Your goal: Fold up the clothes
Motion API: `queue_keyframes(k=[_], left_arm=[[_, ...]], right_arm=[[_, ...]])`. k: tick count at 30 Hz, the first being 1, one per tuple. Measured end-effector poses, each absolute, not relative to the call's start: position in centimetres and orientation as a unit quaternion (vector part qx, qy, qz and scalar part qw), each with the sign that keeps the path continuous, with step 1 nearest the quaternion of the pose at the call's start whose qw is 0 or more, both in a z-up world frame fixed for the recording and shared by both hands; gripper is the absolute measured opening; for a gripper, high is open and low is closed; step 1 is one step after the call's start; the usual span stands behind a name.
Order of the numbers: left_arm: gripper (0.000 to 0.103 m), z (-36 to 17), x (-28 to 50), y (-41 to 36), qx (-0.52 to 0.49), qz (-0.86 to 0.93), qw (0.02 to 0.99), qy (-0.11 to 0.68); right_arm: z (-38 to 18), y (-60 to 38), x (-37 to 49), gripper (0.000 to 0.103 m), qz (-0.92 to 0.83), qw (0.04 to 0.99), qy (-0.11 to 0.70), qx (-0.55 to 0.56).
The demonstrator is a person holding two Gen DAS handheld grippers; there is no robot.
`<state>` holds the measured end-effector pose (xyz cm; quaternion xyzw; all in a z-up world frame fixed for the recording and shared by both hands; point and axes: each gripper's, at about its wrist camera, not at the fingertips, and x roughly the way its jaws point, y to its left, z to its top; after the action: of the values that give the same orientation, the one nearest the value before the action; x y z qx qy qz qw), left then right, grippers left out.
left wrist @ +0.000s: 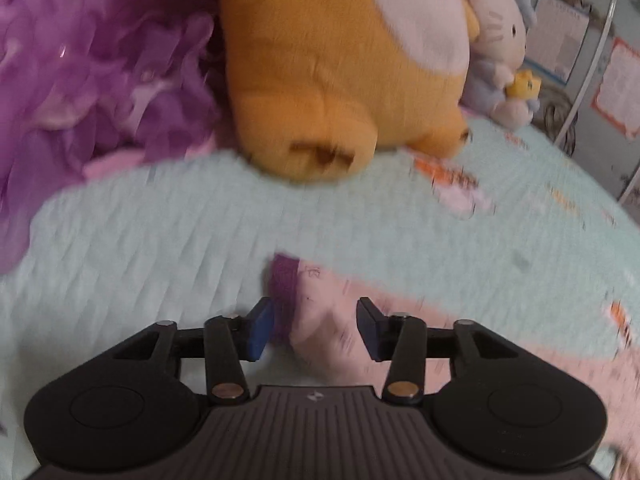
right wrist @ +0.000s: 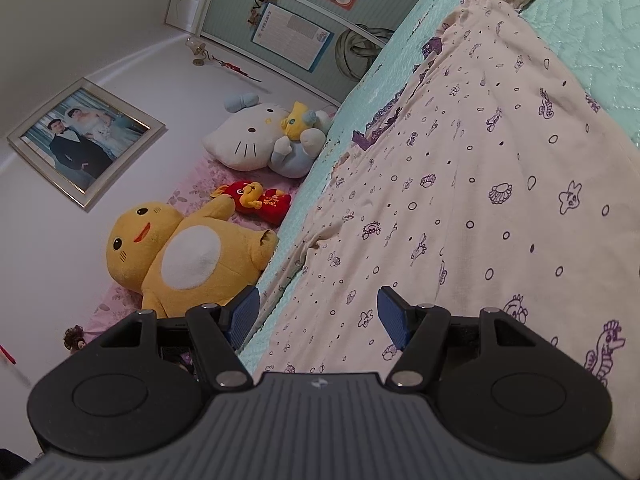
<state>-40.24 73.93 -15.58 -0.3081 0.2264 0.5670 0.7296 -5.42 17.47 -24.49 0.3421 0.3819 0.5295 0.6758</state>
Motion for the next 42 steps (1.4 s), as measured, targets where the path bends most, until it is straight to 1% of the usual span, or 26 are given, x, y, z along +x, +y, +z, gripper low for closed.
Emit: queue_keyframes(k=[4, 5, 7, 10, 12, 15, 17, 20, 23, 26, 29, 31, 34, 42], left_arm=[[0.05, -16.6, -43.1, 70.1, -0.329, 0.572, 0.723, 0.205], [0.052, -16.4, -43.6, 68.7, -0.331, 0.574, 0.721, 0.202], [0.053, -16.1, -44.4, 65.9, -0.334, 0.577, 0.719, 0.194], [0.058, -15.2, -43.1, 61.5, -0.327, 0.555, 0.745, 0.173], [0.059, -14.7, -41.8, 58.7, -0.318, 0.539, 0.763, 0.162], [0.061, -15.2, -38.4, 55.3, -0.283, 0.522, 0.786, 0.172], [0.061, -16.0, -36.4, 53.4, -0.261, 0.501, 0.805, 0.183], [0.062, -17.4, -34.6, 51.1, -0.212, 0.483, 0.829, 0.184], [0.063, -18.6, -33.8, 50.1, -0.172, 0.483, 0.839, 0.18], [0.064, -18.9, -33.3, 50.7, -0.177, 0.474, 0.841, 0.19], [0.065, -19.3, -32.7, 50.8, -0.169, 0.463, 0.845, 0.209], [0.066, -19.6, -32.4, 50.7, -0.162, 0.455, 0.848, 0.217], [0.066, -19.8, -32.3, 50.5, -0.156, 0.447, 0.853, 0.218], [0.068, -20.0, -32.1, 50.8, -0.163, 0.443, 0.852, 0.226]], right_arm=[[-24.5, 17.4, -5.4, 0.065, 0.53, 0.674, 0.382, 0.345], [-24.5, 17.4, -5.4, 0.065, 0.53, 0.674, 0.382, 0.346], [-24.5, 17.4, -5.4, 0.065, 0.529, 0.674, 0.381, 0.347], [-24.0, 17.7, -5.4, 0.065, 0.522, 0.678, 0.39, 0.34], [-22.5, 18.9, -5.0, 0.067, 0.518, 0.686, 0.409, 0.307], [-18.9, 21.7, -2.7, 0.067, 0.533, 0.691, 0.394, 0.29], [-16.4, 24.8, 0.2, 0.067, 0.543, 0.693, 0.383, 0.28], [-14.3, 30.4, 5.5, 0.067, 0.534, 0.704, 0.394, 0.252], [-13.8, 36.6, 9.9, 0.067, 0.529, 0.712, 0.415, 0.203], [-15.0, 41.8, 13.6, 0.067, 0.506, 0.717, 0.447, 0.175], [-16.6, 45.5, 16.6, 0.067, 0.483, 0.72, 0.469, 0.165], [-18.1, 47.0, 18.3, 0.067, 0.482, 0.705, 0.489, 0.178], [-19.6, 49.0, 19.5, 0.067, 0.499, 0.668, 0.517, 0.194], [-19.4, 53.2, 19.1, 0.067, 0.585, 0.597, 0.514, 0.194]])
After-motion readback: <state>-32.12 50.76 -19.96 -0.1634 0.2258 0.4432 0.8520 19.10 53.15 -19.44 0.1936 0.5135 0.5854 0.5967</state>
